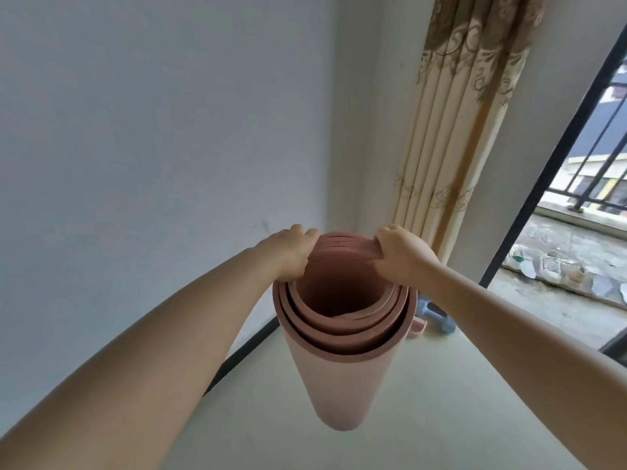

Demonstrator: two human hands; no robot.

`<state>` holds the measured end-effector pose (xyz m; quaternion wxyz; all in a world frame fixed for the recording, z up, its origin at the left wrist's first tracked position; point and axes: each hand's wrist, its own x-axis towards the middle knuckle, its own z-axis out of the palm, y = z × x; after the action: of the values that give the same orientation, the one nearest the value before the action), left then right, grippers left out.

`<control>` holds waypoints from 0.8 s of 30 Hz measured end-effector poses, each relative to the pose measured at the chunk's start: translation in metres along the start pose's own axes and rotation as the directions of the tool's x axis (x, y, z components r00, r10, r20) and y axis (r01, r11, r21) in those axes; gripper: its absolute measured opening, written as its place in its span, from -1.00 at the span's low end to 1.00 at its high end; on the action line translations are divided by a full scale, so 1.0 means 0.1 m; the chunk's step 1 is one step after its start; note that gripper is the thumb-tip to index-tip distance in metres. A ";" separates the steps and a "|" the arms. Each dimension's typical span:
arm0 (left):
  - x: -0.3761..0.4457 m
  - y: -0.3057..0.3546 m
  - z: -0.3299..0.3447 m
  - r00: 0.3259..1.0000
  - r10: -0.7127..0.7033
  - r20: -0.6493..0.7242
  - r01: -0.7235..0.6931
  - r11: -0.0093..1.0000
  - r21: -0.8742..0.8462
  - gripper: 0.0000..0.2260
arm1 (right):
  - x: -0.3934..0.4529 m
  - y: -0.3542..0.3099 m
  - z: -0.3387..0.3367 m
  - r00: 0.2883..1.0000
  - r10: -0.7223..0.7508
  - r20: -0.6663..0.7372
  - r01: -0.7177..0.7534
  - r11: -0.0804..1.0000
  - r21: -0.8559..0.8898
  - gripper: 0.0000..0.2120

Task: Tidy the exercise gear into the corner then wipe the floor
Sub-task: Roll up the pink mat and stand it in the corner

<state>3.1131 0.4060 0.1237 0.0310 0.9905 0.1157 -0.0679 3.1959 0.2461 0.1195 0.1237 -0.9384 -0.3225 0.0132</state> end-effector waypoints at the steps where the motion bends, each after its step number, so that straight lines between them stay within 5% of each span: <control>1: 0.23 0.00 -0.01 1.000 -0.008 0.002 0.008 1.000 -0.005 -0.64 | 0.24 0.11 0.02 1.000 -0.009 0.008 0.009 1.000 0.001 -0.77; 15: 3.74 -0.14 0.00 0.983 0.090 0.159 -0.077 0.994 -0.083 -0.67 | 3.21 1.55 0.50 0.984 0.094 0.154 -0.090 0.995 -0.032 -0.73; 24: 5.66 -0.22 0.48 0.978 0.004 0.209 0.028 0.988 -0.150 -0.64 | 5.05 2.45 1.13 0.972 0.103 0.211 -0.127 0.987 0.102 -0.72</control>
<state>3.6479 0.5513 -0.0045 0.1178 0.9719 0.1229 -0.1626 3.7309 0.3926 -0.0215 0.1423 -0.9404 -0.2774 0.1356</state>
